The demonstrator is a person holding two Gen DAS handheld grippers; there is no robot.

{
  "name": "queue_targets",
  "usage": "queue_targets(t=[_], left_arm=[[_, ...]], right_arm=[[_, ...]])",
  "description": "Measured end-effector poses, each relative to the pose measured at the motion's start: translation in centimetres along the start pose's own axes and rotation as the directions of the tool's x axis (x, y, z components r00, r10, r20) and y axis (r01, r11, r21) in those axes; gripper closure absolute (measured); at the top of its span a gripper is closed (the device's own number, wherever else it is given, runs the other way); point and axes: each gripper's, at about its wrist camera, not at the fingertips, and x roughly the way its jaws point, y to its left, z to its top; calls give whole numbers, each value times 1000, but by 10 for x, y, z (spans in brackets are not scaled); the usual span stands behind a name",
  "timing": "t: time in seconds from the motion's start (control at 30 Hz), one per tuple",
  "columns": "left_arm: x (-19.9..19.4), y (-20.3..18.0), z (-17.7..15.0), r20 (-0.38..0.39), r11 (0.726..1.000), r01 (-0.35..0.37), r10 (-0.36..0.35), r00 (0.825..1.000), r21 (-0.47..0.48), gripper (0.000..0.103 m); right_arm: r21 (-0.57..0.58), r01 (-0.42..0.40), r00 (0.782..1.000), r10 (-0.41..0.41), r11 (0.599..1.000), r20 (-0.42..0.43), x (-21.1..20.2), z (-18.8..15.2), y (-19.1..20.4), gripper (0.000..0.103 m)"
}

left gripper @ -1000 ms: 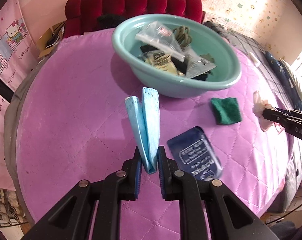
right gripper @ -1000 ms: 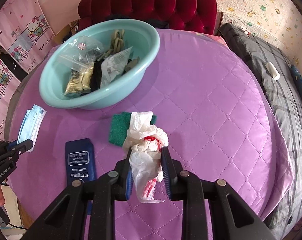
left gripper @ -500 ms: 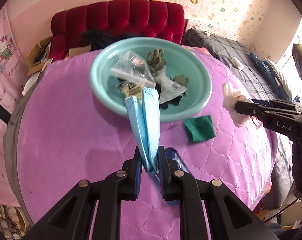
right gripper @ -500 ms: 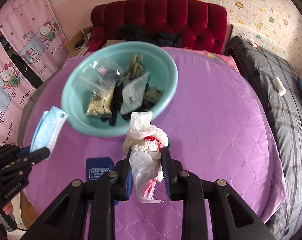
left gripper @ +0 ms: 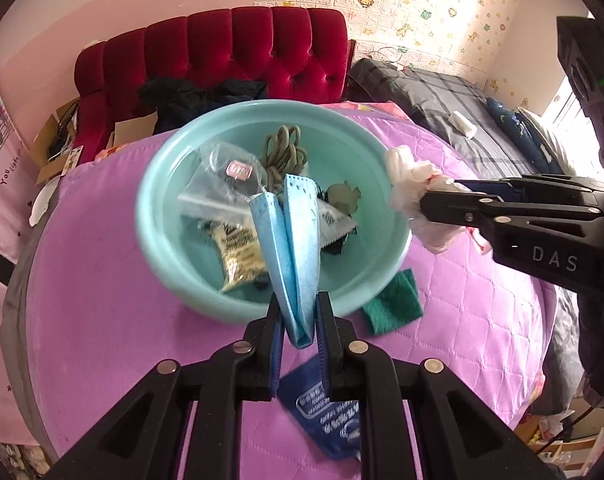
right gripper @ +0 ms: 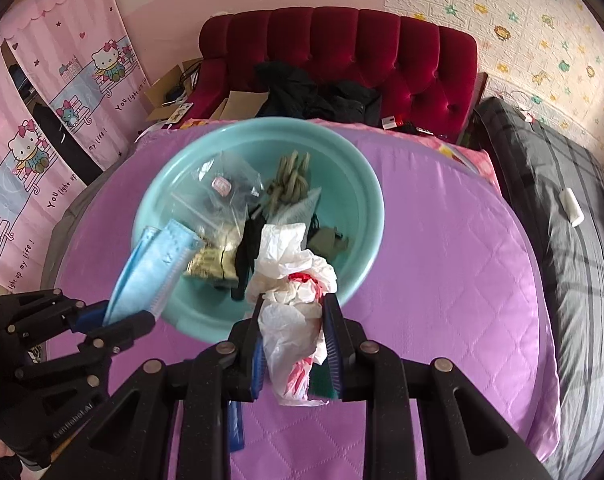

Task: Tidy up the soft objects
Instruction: 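Carry the tissue and mask with both grippers over the basin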

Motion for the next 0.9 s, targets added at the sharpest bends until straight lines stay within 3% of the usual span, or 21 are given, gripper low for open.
queue_targets(t=[0.63, 0.9], left_arm=[[67, 13, 63, -27, 1000, 6, -6, 1000, 7, 87], [92, 16, 83, -45, 1000, 0, 1, 999, 22, 87]], right_arm=[[8, -2, 1000, 2, 1000, -24, 72, 72, -13, 76], [31, -4, 998, 6, 1000, -68, 107, 85, -21, 76]])
